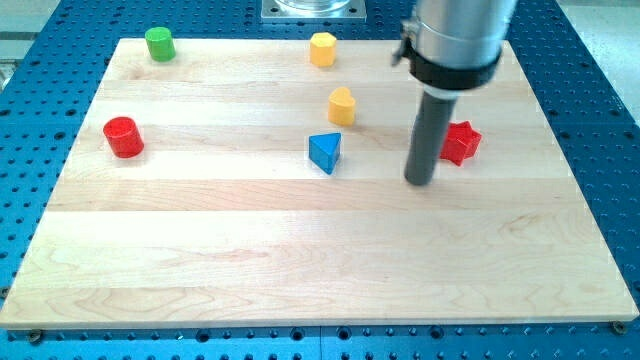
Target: Move the red star to the bottom right of the board
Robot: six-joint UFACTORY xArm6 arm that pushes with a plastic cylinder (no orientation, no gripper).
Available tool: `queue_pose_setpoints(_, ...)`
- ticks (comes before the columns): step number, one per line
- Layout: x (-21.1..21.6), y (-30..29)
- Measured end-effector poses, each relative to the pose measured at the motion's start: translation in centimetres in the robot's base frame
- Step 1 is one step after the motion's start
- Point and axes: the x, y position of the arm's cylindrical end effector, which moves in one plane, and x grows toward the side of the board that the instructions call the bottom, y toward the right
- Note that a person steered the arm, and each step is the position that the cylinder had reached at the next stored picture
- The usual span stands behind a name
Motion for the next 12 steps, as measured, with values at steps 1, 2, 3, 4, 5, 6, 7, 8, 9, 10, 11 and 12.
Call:
queue_pose_setpoints(1, 0.7, -0.9)
queue_pose_setpoints(2, 0.7, -3.1)
queue_pose_setpoints(3, -3.1, -3.3)
queue_pose_setpoints(4, -6.2, 1.6)
queue_pose_setpoints(5, -9.8, 0.4)
queue_pose_setpoints(6, -13.2, -1.6)
queue_pose_setpoints(7, -14.2, -0.8)
queue_pose_setpoints(8, -13.5, 4.8)
queue_pose_setpoints(9, -11.3, 6.0)
queue_pose_setpoints(10, -6.1, 5.8)
queue_pose_setpoints(11, 0.4, 5.8)
queue_pose_setpoints(12, 2.1, 5.8)
